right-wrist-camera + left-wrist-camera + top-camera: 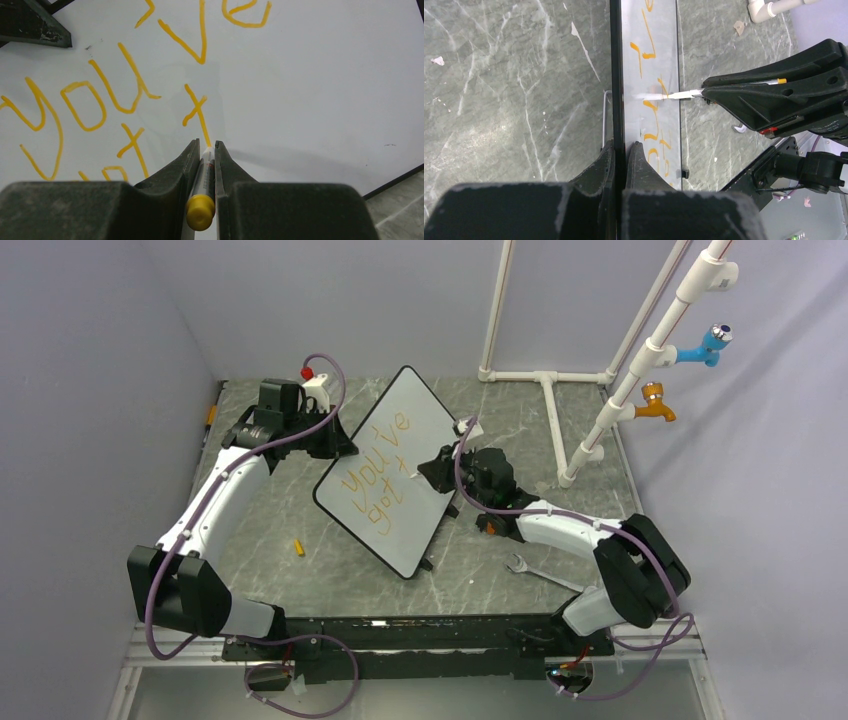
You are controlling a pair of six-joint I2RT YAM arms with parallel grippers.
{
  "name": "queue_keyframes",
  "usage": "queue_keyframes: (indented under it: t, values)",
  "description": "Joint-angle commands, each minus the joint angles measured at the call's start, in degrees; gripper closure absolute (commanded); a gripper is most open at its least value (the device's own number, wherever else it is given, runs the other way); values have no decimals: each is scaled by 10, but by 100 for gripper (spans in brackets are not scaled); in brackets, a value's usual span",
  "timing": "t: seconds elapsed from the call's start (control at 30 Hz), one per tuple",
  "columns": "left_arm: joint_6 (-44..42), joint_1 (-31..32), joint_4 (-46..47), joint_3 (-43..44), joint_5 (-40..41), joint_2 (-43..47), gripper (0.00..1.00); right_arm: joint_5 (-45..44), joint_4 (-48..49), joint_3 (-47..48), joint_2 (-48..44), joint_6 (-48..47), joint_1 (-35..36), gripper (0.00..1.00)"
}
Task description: Write a sentence on the whiteboard
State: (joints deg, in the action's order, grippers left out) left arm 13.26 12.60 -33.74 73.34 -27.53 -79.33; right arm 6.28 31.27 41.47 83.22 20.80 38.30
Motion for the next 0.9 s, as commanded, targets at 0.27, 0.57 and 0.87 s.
queue_keyframes:
  t: [0.27, 0.57, 0.87]
  values:
    - [-78, -2, 17, 1, 66, 13, 100, -20, -47, -3, -6, -9, 8, 100]
    - [-78, -2, 16, 1, 67, 13, 100, -32, -56, 37, 5, -24, 7, 100]
    - [-78, -1, 16, 2, 67, 13, 100, -40, -62, 70, 16, -37, 8, 100]
